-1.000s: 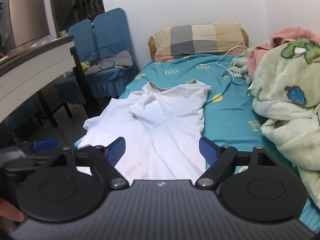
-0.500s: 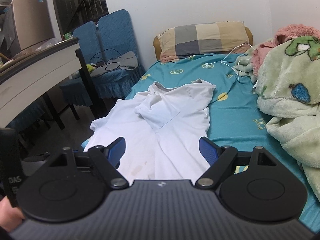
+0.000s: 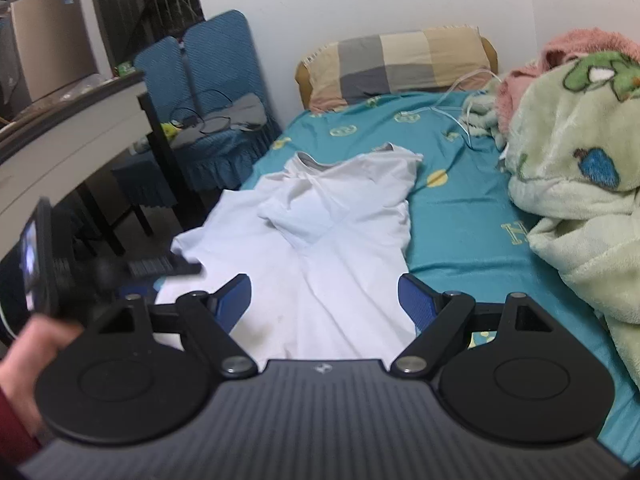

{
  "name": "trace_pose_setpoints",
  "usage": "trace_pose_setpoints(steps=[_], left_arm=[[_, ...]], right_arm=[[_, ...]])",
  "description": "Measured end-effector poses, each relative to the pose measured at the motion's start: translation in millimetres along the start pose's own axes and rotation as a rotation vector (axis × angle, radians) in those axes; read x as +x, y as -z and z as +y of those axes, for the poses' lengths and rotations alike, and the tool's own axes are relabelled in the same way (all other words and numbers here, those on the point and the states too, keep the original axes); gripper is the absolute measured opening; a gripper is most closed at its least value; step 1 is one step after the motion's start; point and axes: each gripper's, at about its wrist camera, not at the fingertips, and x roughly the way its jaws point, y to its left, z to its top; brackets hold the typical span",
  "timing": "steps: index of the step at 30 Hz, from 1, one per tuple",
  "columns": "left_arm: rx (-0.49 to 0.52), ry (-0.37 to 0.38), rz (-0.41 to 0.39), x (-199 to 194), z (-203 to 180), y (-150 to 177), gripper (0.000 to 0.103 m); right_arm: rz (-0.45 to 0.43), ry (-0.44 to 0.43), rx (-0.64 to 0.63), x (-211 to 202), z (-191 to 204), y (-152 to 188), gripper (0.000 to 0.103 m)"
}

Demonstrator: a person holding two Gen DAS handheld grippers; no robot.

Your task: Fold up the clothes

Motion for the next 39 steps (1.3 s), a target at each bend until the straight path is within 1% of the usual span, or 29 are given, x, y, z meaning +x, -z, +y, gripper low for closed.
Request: trace_pose_setpoints(steps=[3,5,6,8,10,13,16,18,19,20,21,22,24,25,26,27,29,33,35,36,39], left_arm=[[-0.265,-0.024,-0.010,28,53,-35,0.102],[-0.386,-0.038,-0.025,47,87,-52,0.102],[-0.417,-0.052,-0.031,55,100,-58,0.102],[-0.445,-0.071,-0.027,76,125,-70,0.102],[-0.476,-0.042,-0.012,96,147,-77,0.101],[-0.557,0.059,-0.002,123,173,-81,0.101],[-0.566,0.121,0.019,149,177,-81,0.100],[-0.570,0.162,0.034,167,180,-81,0.096],[-0.572,0.182,0.041,175,182,-81,0.093],[-0.575,0.203,0.048,184,183,-81,0.084],[-0.554,0.209,0.055,190,180,-83,0.079],[-0.525,0.203,0.053,193,175,-86,0.068],[-0.468,0.191,0.047,197,166,-92,0.060],[-0.422,0.172,0.040,194,158,-96,0.042],[-0.375,0.152,0.033,191,150,-99,0.017],[-0.328,0.132,0.026,188,142,-103,0.009],[-0.209,0.064,-0.012,173,119,-113,0.005],[0.038,-0.052,-0.090,132,61,-135,0.004],[0.175,-0.088,-0.132,109,23,-143,0.004],[0.233,-0.093,-0.148,98,3,-145,0.004],[0.401,-0.085,-0.180,69,-61,-143,0.004]], right_arm=[[0.031,0.009,0.039,15,-9,-1,0.082],[0.050,0.010,0.064,26,-14,-2,0.082],[0.056,0.010,0.075,31,-16,-3,0.082],[0.068,0.012,0.092,42,-20,-4,0.082],[0.094,0.018,0.108,56,-23,-5,0.082],[0.135,0.010,0.141,74,-27,-4,0.082],[0.173,0.013,0.156,91,-29,-2,0.082],[0.193,0.009,0.170,100,-29,-1,0.082],[0.197,0.012,0.171,102,-30,-1,0.082],[0.200,0.016,0.171,104,-30,0,0.082],[0.203,0.021,0.170,106,-30,0,0.082],[0.206,0.025,0.170,107,-30,0,0.082],[0.207,0.040,0.172,109,-32,1,0.082],[0.205,0.046,0.179,109,-34,0,0.082],[0.201,0.050,0.183,108,-36,0,0.082],[0.196,0.054,0.187,107,-37,-1,0.082],[0.183,0.062,0.189,104,-38,-3,0.082],[0.139,0.064,0.196,91,-42,-8,0.082],[0.124,0.061,0.211,85,-46,-10,0.082],[0.119,0.058,0.222,81,-48,-10,0.082],[0.113,0.065,0.260,70,-58,-10,0.082]])
